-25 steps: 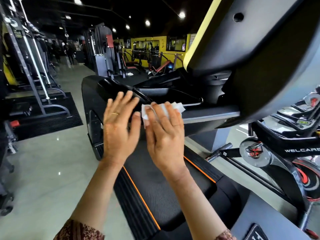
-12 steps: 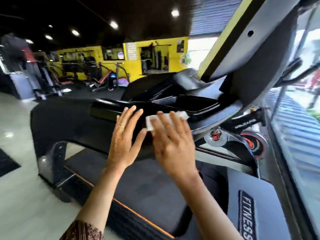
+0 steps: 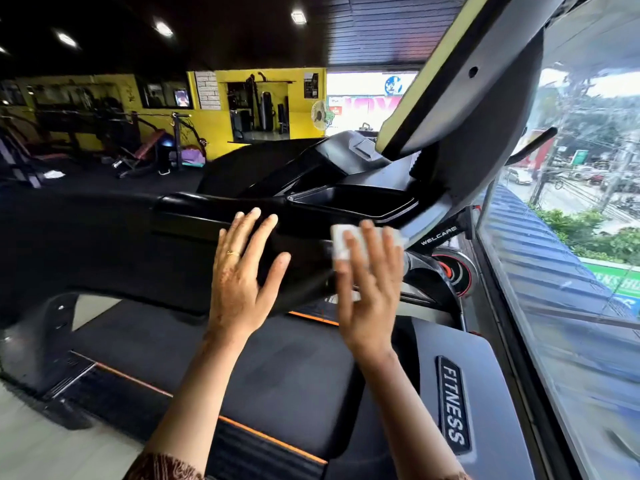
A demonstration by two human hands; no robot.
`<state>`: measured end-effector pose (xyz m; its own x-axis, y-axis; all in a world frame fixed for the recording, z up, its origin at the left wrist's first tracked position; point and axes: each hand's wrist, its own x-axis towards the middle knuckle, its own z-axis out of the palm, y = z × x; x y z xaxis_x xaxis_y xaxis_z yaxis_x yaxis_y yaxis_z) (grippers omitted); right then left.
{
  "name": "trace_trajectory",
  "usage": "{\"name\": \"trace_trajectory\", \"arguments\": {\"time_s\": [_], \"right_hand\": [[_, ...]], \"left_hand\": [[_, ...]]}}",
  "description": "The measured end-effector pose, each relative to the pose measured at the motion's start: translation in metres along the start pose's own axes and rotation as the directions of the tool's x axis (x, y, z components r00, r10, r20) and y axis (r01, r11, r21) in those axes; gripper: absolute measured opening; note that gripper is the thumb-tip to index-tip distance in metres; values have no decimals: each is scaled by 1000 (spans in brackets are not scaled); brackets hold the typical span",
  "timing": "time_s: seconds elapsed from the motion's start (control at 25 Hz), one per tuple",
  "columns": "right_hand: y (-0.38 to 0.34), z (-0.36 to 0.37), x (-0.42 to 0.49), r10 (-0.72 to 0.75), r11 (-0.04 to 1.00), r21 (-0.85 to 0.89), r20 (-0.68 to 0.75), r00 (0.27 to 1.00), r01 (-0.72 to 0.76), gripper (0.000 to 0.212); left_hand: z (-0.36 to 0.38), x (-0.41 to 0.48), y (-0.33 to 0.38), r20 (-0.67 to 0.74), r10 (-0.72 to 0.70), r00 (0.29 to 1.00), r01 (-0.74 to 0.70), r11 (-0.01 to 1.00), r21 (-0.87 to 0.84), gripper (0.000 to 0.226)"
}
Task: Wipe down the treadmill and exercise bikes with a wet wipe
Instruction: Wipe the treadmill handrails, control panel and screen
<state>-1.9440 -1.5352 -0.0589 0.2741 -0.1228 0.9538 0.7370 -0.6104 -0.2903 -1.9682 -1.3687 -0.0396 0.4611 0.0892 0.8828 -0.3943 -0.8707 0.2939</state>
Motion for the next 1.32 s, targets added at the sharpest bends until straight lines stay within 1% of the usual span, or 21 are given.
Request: {"name": "trace_trajectory", "arguments": {"time_s": [0.04,0.08,0.12,0.16,0.2,0.24,0.28,0.32,0.36,0.4,0.48,0.52,0.56,0.64,0.72,0.92,1.08,1.12,1.2,1.24,1.32], "right_hand": [[11,-4,5,261,956,158,-71,963,-247,39],[15,-5,9,460,864,279,-103,882,-419,43],[11,-5,10,551,805,321,-97,829,-498,45],[0,-4,8,511,835,293,-100,854,-466,44],[-11,0,0,364,912,234,-82,928,-337,41],[-22,4,-10,151,978,152,-27,988,-145,38],[-28,7,-18,-49,996,77,38,998,46,37],[-26,8,-22,-175,985,19,80,981,174,36],[-20,6,-23,-205,979,-3,96,974,206,36],[-14,2,-18,-144,990,8,83,986,144,37],[-9,-8,-7,51,997,48,36,998,-53,39],[-12,-12,-3,78,997,-3,44,996,-78,38],[-21,-13,-1,37,993,-114,87,996,-27,38],[-41,-9,2,-110,932,-314,231,967,181,39],[-53,0,12,-144,863,-431,290,946,263,38],[-80,36,36,-7,855,-506,201,980,110,26],[-112,87,52,106,805,-593,184,977,25,23],[-122,102,52,113,816,-577,219,969,36,28],[-140,123,45,120,831,-553,277,953,56,35],[-141,123,41,120,816,-575,269,956,59,34],[-136,104,38,199,743,-669,190,962,-22,32]], "left_hand": [[0,0,0,-9,1,1000,-1,1000,-1,52],[1,0,0,-16,1,1000,-1,1000,-1,51],[1,-1,1,-21,-2,1000,2,1000,3,51],[1,-1,1,-26,-3,1000,3,1000,7,52],[2,-1,1,-29,-3,1000,4,1000,10,53],[2,-1,2,-33,-5,999,5,1000,11,53],[3,-1,2,-39,-6,999,7,1000,11,54],[4,-1,1,-42,-6,999,6,1000,11,53],[4,-1,1,-43,-4,999,4,1000,10,52],[3,-2,1,-41,3,999,-2,1000,13,51],[0,-2,0,-25,22,999,-21,999,28,50],[-2,-1,-1,-16,41,999,-40,998,44,50],[-5,0,-4,-6,69,998,-68,995,69,49],[-12,6,-12,10,161,987,-161,978,133,47],[-19,15,-23,20,249,968,-249,956,154,43],[-30,37,-64,24,361,932,-362,931,45,44],[-47,58,-111,69,515,854,-515,857,-28,42],[-51,63,-123,68,521,851,-520,854,-28,42],[-62,72,-151,51,470,881,-469,882,-43,40],[-67,77,-166,41,435,900,-431,899,-71,39],[-75,83,-192,40,390,920,-382,914,-139,39]]}}
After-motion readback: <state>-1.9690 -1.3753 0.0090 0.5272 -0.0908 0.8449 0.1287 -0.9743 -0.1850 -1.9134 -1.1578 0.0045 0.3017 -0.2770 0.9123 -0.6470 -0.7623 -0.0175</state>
